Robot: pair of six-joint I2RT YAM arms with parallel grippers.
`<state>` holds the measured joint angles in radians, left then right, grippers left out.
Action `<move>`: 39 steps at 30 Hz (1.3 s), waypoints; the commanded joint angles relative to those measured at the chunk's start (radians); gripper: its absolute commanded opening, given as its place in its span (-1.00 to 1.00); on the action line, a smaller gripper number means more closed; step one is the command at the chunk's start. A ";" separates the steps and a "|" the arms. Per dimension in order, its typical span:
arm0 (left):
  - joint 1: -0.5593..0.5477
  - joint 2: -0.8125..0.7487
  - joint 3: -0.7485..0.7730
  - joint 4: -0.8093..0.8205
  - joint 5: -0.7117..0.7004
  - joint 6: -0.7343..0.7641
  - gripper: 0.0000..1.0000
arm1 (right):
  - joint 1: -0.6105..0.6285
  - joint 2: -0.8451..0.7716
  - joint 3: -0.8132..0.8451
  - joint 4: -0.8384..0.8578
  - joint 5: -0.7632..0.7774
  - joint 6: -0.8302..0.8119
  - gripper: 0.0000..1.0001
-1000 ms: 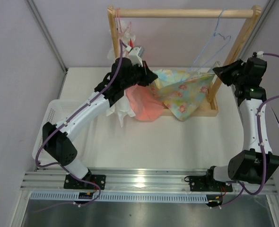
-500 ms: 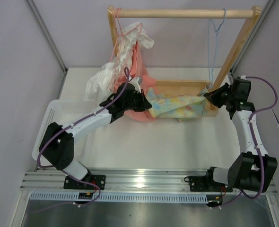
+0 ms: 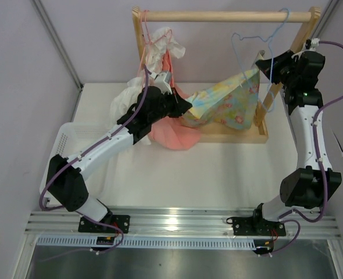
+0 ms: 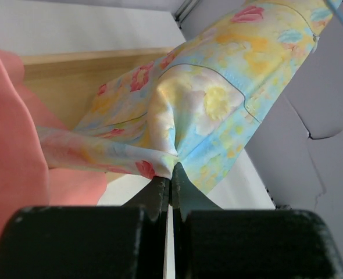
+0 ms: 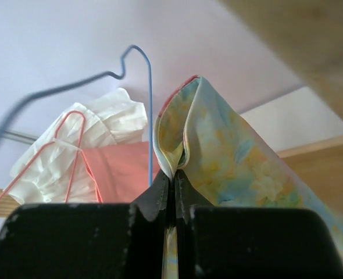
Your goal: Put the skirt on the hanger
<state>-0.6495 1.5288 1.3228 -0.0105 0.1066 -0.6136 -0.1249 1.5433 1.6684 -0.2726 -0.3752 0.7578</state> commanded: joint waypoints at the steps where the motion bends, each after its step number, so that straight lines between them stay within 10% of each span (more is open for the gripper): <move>1: 0.024 -0.004 0.004 -0.065 -0.062 0.008 -1.00 | -0.015 -0.040 0.018 0.158 0.096 -0.040 -1.00; 13: 0.010 -0.052 -0.158 -0.215 -0.084 0.070 -1.00 | -0.024 -0.515 -0.809 0.013 0.209 0.009 -1.00; 17: -0.018 -0.091 -0.241 -0.255 -0.056 0.139 -1.00 | -0.015 -0.671 -1.004 -0.072 0.237 0.038 -0.50; 20: -0.045 -0.130 -0.283 -0.285 -0.016 0.199 -0.66 | -0.015 -0.777 -1.027 -0.152 0.265 0.040 0.18; 23: -0.070 -0.185 -0.287 -0.344 -0.031 0.245 0.26 | -0.021 -0.816 -0.994 -0.194 0.282 0.025 0.50; 25: -0.071 -0.237 -0.278 -0.359 -0.024 0.253 0.41 | -0.021 -0.799 -0.969 -0.201 0.285 0.017 0.57; 33: -0.091 -0.276 -0.071 -0.319 0.061 0.353 0.53 | -0.027 -0.664 -0.877 -0.145 0.256 0.002 0.59; 39: -0.147 0.010 0.374 -0.238 -0.062 0.356 0.51 | -0.045 -0.609 -0.828 -0.126 0.253 0.006 0.59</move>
<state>-0.7696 1.4052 1.4990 -0.3447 0.1146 -0.2844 -0.1577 0.9249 0.7853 -0.4397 -0.1204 0.7769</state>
